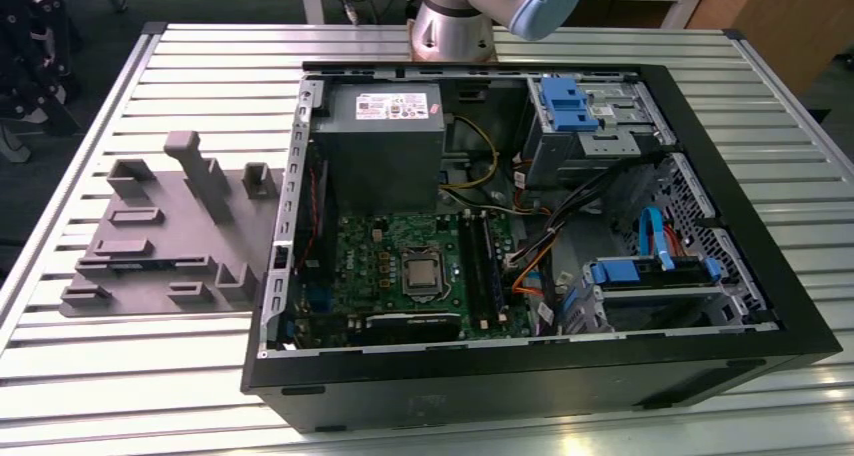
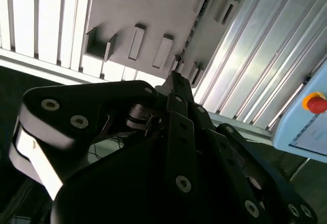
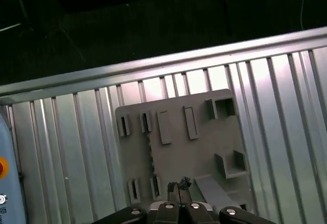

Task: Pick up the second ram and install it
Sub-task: 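Pick up the second ram and move it above second insertion slot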

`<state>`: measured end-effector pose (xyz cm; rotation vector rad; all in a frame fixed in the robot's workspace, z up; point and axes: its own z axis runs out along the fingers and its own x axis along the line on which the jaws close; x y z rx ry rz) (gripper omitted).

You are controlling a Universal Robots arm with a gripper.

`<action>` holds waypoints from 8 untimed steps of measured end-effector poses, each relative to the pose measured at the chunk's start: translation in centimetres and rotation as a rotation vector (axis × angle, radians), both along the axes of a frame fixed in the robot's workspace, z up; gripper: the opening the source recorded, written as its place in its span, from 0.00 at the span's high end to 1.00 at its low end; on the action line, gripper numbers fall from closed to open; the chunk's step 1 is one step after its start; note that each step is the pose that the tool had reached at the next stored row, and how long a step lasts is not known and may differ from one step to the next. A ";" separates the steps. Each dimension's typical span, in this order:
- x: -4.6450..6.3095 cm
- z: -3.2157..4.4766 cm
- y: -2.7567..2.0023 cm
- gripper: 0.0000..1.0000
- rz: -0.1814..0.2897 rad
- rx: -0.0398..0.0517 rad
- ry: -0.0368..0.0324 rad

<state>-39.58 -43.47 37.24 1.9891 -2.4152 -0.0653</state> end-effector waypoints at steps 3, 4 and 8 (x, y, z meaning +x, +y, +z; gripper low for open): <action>0.0 -0.03 0.00 0.89 0.055 -0.0013 0.0001; 0.0 -0.05 0.00 0.89 0.069 -0.0019 0.0001; -0.1 -0.10 0.00 0.89 0.094 -0.0091 -0.0010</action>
